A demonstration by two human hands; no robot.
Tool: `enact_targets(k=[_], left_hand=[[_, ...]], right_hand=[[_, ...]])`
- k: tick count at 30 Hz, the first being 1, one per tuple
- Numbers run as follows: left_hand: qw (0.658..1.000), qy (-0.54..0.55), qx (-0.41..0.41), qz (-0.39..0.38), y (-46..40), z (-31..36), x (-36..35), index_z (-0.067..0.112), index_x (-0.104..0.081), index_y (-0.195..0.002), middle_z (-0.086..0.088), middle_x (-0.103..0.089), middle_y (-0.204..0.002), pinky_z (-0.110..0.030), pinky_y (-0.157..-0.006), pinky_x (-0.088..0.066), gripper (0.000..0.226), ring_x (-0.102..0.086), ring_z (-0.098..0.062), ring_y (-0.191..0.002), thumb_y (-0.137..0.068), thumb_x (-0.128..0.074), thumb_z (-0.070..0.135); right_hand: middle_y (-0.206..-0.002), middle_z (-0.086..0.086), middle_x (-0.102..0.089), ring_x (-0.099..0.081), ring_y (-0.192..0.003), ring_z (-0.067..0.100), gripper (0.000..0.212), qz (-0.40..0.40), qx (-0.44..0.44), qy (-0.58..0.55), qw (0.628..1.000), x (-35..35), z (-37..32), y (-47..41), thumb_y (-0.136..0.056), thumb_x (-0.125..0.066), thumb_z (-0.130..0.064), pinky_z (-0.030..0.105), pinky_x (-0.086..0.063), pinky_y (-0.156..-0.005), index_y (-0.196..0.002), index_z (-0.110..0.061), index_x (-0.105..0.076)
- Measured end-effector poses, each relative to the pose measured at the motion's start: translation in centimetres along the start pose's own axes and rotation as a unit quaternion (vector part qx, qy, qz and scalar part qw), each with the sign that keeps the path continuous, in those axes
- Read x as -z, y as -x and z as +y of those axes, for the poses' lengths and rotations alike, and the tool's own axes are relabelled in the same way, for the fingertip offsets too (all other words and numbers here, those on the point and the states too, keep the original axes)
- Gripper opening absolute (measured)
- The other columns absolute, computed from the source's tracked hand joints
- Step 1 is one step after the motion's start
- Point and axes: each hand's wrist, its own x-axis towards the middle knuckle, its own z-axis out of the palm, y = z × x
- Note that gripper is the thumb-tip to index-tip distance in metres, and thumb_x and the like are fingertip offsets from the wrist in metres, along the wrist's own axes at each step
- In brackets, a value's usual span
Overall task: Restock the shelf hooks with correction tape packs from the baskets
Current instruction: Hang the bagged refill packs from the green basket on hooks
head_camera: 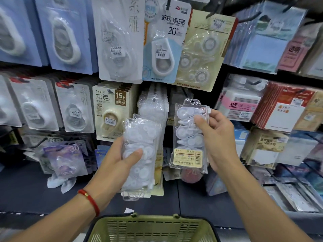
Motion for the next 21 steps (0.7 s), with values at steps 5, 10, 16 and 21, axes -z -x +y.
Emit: enact_targets(k=[5,10,16,21], left_hand=[[1.000,-0.006,-0.005,-0.006,0.03,0.16,0.42,0.048,-0.062,-0.128,0.023,-0.073,-0.126,-0.045,-0.112,-0.049,0.038,-0.067,0.000,-0.119,-0.100,-0.068,0.022],[1.000,-0.010,0.001,-0.010,-0.04,0.11,0.27,0.048,-0.061,-0.129,0.024,-0.073,-0.125,-0.044,-0.109,-0.050,0.039,-0.068,0.000,-0.118,-0.100,-0.068,0.023],[1.000,0.001,0.003,-0.015,0.02,0.18,0.18,0.046,-0.061,-0.130,0.022,-0.074,-0.124,-0.040,-0.105,-0.051,0.050,-0.069,0.000,-0.116,-0.081,-0.071,0.039],[1.000,0.004,0.002,-0.024,-0.20,-0.20,0.31,0.048,-0.062,-0.131,0.020,-0.073,-0.127,-0.047,-0.110,-0.049,0.050,-0.068,-0.003,-0.120,-0.082,-0.070,0.039]], right_hand=[[-0.107,0.010,-0.080,-0.075,-0.107,0.039,0.021,0.020,-0.035,-0.006,0.999,0.11,0.42,0.31,-0.099,-0.073,-0.015,0.066,-0.055,-0.099,-0.119,-0.012,-0.068],[-0.106,0.005,-0.081,-0.076,-0.108,0.030,0.022,0.021,-0.023,0.013,0.999,0.14,-0.11,-0.20,-0.098,-0.075,-0.018,0.059,-0.056,-0.103,-0.119,-0.013,-0.069],[-0.100,0.006,-0.082,-0.077,-0.102,0.035,0.017,0.025,-0.037,0.002,0.999,0.21,-0.08,-0.31,-0.096,-0.077,-0.015,0.063,-0.057,-0.098,-0.113,-0.013,-0.072],[-0.100,0.006,-0.082,-0.077,-0.101,0.034,0.017,0.027,-0.030,0.018,0.999,0.06,-0.36,-0.10,-0.097,-0.077,-0.016,0.061,-0.059,-0.096,-0.113,-0.012,-0.073]])
